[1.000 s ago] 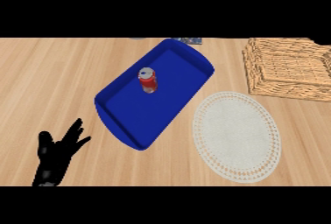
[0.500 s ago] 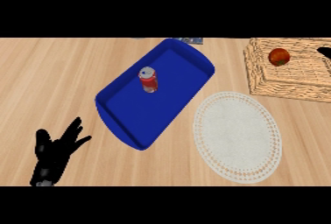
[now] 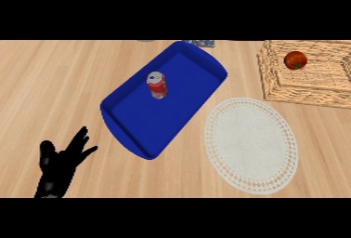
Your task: Pick the tomato from the placemat and place it in the basket
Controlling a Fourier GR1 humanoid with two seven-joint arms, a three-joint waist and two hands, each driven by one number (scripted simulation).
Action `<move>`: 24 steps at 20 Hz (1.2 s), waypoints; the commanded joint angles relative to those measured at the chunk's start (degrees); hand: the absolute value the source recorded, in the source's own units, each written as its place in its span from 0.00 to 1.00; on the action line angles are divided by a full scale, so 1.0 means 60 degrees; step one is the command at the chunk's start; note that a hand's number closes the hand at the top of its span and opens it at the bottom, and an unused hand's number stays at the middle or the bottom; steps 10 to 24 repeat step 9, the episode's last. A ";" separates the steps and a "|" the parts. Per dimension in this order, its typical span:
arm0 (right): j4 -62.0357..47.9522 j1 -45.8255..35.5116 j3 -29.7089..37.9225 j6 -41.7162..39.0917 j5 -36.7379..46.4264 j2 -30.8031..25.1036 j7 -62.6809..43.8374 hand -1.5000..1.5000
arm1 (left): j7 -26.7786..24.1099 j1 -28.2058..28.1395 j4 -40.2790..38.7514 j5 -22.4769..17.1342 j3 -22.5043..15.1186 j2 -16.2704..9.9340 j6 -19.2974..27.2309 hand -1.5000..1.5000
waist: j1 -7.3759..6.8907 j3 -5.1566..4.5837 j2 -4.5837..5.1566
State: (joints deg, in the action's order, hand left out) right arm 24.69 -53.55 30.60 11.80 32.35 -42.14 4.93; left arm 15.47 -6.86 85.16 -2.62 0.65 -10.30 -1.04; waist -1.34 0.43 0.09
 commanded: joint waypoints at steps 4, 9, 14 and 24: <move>-0.0403 0.0141 0.0895 -0.0289 -0.0915 -0.0983 -0.0068 0.00 | 0.0105 -0.0246 -0.0396 -0.0072 0.0097 -0.0061 -0.0236 0.50 | 0.0067 -0.0062 0.0042; -0.0509 0.1001 0.1422 -0.0929 -0.1409 -0.2081 0.0194 0.00 | 0.0109 -0.0039 -0.0728 0.0339 -0.0091 0.0317 0.0257 0.50 | 0.0212 -0.0057 0.0037; -0.0509 0.1001 0.1422 -0.0929 -0.1409 -0.2081 0.0194 0.00 | 0.0109 -0.0039 -0.0728 0.0339 -0.0091 0.0317 0.0257 0.50 | 0.0212 -0.0057 0.0037; -0.0509 0.1001 0.1422 -0.0929 -0.1409 -0.2081 0.0194 0.00 | 0.0109 -0.0039 -0.0728 0.0339 -0.0091 0.0317 0.0257 0.50 | 0.0212 -0.0057 0.0037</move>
